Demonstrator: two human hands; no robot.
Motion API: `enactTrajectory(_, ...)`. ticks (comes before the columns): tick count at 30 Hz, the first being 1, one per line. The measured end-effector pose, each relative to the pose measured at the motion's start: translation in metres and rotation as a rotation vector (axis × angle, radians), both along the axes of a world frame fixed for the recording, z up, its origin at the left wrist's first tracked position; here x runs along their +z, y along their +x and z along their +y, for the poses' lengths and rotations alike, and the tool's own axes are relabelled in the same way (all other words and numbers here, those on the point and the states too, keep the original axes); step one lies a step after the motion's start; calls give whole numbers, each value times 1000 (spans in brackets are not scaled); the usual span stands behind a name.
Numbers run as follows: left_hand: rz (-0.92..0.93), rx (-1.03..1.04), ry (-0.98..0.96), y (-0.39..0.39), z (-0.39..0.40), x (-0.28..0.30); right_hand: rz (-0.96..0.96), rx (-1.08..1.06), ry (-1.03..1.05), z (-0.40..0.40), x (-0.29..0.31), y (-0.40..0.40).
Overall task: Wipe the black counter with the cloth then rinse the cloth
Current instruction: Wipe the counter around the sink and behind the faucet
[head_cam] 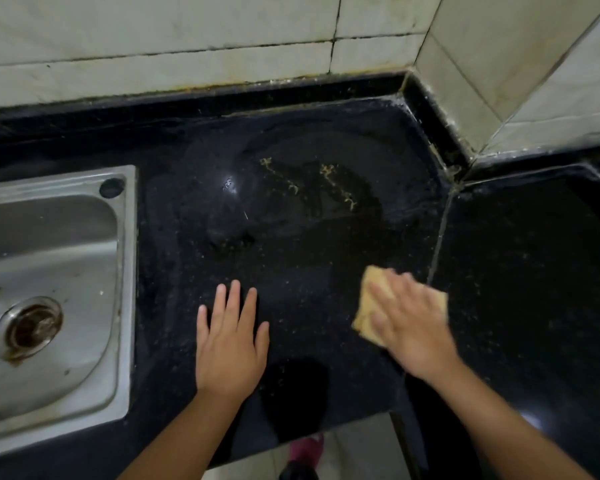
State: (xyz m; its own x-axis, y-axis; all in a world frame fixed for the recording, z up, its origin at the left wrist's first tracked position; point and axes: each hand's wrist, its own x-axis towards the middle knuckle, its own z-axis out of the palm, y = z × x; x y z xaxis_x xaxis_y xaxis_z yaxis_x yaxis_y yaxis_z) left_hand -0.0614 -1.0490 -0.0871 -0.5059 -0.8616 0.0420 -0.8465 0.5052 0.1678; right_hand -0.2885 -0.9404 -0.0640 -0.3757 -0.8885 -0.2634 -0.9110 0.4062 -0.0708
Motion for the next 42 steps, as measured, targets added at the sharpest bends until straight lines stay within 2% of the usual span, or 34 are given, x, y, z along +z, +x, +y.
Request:
enactTrajectory(2, 7, -23, -24, 0, 0, 0, 20, -164, -21, 0, 6, -45)
enactTrajectory(5, 30, -30, -35, -2, -1, -1, -34, -463, -33, -42, 9, -84)
enactTrajectory(7, 57, -6, -32, -2, -1, -2, -59, -512, -36, -84, 8, -80)
enactTrajectory(9, 86, 8, -31, -2, 0, -2, -86, -404, -37, -118, 4, -54)
enactTrajectory(13, 133, 31, -63, -3, -1, 3, -108, 52, -57, -141, -3, 43)
enactTrajectory(16, 227, 101, -64, 7, 1, 16, -51, 361, -84, -108, -7, 92)
enactTrajectory(19, 177, 95, -74, 44, 6, 25, -47, 529, -61, -60, -13, 85)
enactTrajectory(21, 84, 96, -91, 76, 14, 26, -15, 470, -39, -54, -5, 68)
enactTrajectory(25, -29, 202, -43, 116, 31, 25, -86, 40, -13, -119, 4, 86)
enactTrajectory(29, -63, 314, 6, 134, 34, 25, -186, 214, -26, -166, 5, 182)
enactTrajectory(32, -91, 323, 107, 138, 28, 27, -139, 462, -33, -129, -4, 221)
enactTrajectory(34, -88, 303, 128, 136, 25, 27, -75, 512, -72, -83, -5, 215)
enactTrajectory(36, -60, 298, 172, 130, 25, 29, -73, 463, -50, -35, -9, 189)
enactTrajectory(38, -42, 294, 191, 127, 25, 28, -61, 327, 41, -3, -6, 152)
enactTrajectory(42, -76, 244, 172, 126, 21, 28, -51, -64, 12, -32, 7, 86)
